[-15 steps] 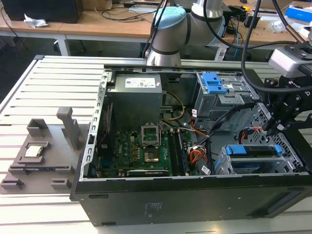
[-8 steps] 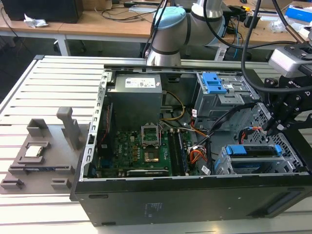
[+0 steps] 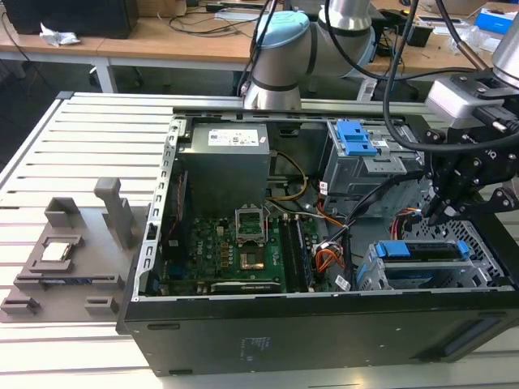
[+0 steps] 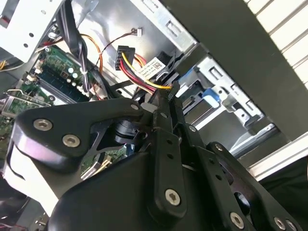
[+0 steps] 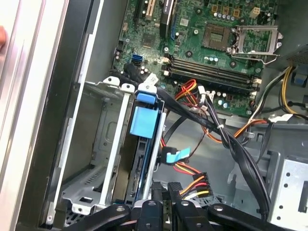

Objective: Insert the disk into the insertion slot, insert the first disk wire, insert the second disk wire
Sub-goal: 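Insert the first disk wire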

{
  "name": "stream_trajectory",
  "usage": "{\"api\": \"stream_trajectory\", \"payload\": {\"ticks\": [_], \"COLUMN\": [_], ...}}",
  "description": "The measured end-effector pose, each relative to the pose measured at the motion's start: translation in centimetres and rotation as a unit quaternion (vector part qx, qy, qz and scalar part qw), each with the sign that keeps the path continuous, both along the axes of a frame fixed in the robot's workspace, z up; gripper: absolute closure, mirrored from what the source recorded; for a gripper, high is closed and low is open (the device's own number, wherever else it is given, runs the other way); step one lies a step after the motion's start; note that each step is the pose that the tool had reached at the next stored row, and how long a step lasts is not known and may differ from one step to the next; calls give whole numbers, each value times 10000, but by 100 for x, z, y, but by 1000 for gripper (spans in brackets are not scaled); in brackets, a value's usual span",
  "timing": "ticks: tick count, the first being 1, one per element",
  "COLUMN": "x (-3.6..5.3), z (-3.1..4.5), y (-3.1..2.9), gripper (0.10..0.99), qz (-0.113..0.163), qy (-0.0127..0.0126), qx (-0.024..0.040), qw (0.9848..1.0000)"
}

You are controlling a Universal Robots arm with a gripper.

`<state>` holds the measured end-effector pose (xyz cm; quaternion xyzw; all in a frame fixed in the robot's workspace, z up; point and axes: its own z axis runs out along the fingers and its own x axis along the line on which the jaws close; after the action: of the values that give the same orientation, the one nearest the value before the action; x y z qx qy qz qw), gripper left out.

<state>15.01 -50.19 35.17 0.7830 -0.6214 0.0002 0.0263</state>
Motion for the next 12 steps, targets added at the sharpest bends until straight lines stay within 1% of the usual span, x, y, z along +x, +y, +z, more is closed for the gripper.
{"api": "stream_trajectory", "payload": {"ticks": [2,5,7,8,10,12], "x": [-32,-35,-37,-36,-36,-36], "z": [0,0,-1,-2,-5,-5], "y": [-1,0,0,0,0,-6], "gripper": [918,918,918,918,918,918], "qz": [0,-9,-278,-444,-792,-812], "qy": [0,0,0,0,0,1], "qx": [-1,-1,-4,-4,-4,0], "qw": [10000,10000,9996,9990,9969,9967]}}
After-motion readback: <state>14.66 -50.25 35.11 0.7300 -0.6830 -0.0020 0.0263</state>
